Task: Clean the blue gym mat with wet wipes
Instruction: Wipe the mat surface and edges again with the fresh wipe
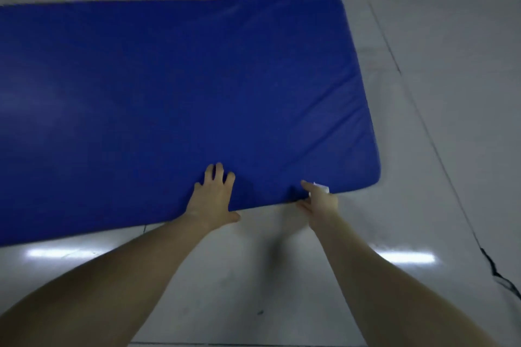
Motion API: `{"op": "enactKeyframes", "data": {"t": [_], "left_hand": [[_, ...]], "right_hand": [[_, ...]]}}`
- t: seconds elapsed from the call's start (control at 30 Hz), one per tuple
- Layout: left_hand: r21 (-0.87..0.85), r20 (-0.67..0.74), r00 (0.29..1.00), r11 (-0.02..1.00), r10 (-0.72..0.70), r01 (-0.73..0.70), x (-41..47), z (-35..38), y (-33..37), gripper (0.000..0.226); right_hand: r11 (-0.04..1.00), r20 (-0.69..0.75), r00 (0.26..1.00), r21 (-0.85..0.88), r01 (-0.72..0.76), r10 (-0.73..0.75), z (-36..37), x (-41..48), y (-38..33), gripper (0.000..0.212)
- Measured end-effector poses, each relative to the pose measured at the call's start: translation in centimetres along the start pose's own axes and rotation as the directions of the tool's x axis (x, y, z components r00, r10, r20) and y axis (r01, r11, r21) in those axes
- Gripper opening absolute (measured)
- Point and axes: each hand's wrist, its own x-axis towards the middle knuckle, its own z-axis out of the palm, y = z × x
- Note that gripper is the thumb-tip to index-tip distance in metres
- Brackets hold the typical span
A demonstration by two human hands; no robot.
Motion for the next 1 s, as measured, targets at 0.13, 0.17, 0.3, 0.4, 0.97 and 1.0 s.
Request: {"op": "enactKeyframes", "data": {"t": [0.13, 0.17, 0.3, 0.4, 0.97, 1.0], "left_hand": [[0.013, 0.043, 0.995, 0.996, 0.090, -0.090, 2.0, 1.0, -1.3, 0.086], [0.026, 0.045, 0.992, 0.992, 0.119, -0.120, 1.9, 0.9, -1.3, 0.074], [0.061, 0.125, 0.961, 0.965, 0.245, -0.254, -0.6, -0.7, 0.3, 0.042], [0.047, 0.243, 0.912, 0.935, 0.331, -0.352, -5.3, -1.3, 2.9, 0.035], [-0.744, 0.495, 0.734, 0.663, 0.464, 0.083, -18.4, -30.0, 29.3, 0.031], [-0.757, 0.490, 0.722, 0.649, 0.489, 0.074, -19.4, -32.1, 32.0, 0.023]], "right_hand": [[0.999, -0.189, 0.981, 0.016, 0.039, -0.035, 2.0, 1.0, 0.9, 0.012], [0.999, -0.204, 0.978, 0.027, 0.047, -0.041, 2.1, 0.8, 1.1, 0.012], [0.998, -0.272, 0.961, 0.012, 0.060, -0.055, 0.3, -2.0, 0.8, 0.013], [0.998, -0.367, 0.930, -0.065, -0.014, -0.011, -4.3, -6.3, 2.8, 0.010], [0.934, -0.027, 0.980, 0.308, -0.179, 0.197, -25.4, -30.6, -12.1, 0.028], [0.925, -0.060, 0.981, 0.349, -0.151, 0.183, -27.9, -32.1, -13.5, 0.027]]}}
